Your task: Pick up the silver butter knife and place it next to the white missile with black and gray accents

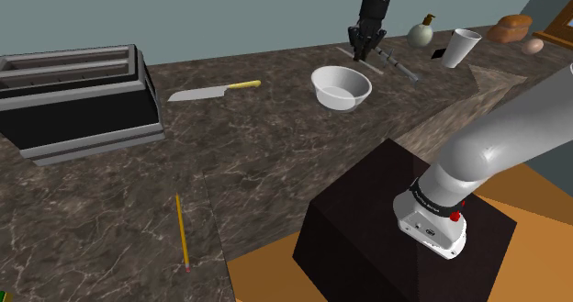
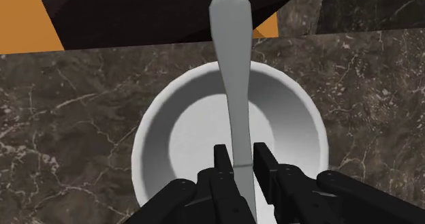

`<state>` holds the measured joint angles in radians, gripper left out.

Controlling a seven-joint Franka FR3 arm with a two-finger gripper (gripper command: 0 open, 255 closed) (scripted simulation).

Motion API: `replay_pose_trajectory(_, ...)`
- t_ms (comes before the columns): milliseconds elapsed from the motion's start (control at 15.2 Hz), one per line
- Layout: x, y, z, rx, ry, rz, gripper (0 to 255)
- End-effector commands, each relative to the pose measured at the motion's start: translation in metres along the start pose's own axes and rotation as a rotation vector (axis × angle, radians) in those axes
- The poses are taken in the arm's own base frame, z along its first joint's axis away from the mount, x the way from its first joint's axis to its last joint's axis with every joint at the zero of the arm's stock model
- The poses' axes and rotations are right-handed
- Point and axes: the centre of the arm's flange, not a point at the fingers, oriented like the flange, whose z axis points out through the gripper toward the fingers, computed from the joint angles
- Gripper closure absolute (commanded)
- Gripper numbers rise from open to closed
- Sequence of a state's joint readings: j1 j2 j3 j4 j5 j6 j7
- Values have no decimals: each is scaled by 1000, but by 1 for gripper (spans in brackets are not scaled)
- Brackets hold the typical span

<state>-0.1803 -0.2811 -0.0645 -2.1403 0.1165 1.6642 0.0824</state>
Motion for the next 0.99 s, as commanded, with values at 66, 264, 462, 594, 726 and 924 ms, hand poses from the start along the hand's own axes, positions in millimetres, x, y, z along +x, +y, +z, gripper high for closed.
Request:
replay_pose_trajectory(66, -1, 40, 0, 0, -1, -2, 255)
replay_pose_trajectory(264, -2, 80, -4, 0, -1, -2, 255)
replay_pose_trajectory(462, -2, 119, -9, 0, -1, -2, 255)
replay_pose_trajectory(594, -2, 145, -12, 0, -1, -2, 255)
replay_pose_trajectory(726, -3, 172, -15, 0, -1, -2, 255)
replay_pose_trajectory(924, -3, 211, -19, 0, -1, -2, 255)
